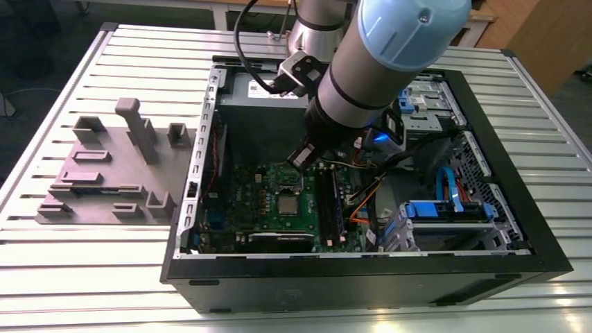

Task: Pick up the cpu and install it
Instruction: 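Close the cpu cover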

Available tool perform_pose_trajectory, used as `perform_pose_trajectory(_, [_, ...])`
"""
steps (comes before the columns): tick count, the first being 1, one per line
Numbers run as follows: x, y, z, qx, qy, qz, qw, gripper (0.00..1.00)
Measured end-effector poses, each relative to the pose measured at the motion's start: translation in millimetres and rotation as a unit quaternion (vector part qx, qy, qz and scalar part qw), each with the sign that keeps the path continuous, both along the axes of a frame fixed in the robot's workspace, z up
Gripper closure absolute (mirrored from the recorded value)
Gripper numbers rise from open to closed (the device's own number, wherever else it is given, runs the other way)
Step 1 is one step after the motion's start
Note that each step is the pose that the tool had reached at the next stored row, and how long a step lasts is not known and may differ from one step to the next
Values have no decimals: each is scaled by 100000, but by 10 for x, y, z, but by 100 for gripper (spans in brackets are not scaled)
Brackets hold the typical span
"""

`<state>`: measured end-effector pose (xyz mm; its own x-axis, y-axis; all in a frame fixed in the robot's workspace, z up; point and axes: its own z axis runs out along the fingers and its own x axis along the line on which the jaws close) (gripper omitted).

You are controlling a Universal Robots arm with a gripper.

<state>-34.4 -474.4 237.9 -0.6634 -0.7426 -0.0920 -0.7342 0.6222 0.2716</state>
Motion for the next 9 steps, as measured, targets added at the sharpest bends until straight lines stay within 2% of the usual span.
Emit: perform_pose_trajectory(9, [0, -43, 0, -29, 2, -4, 100000, 90])
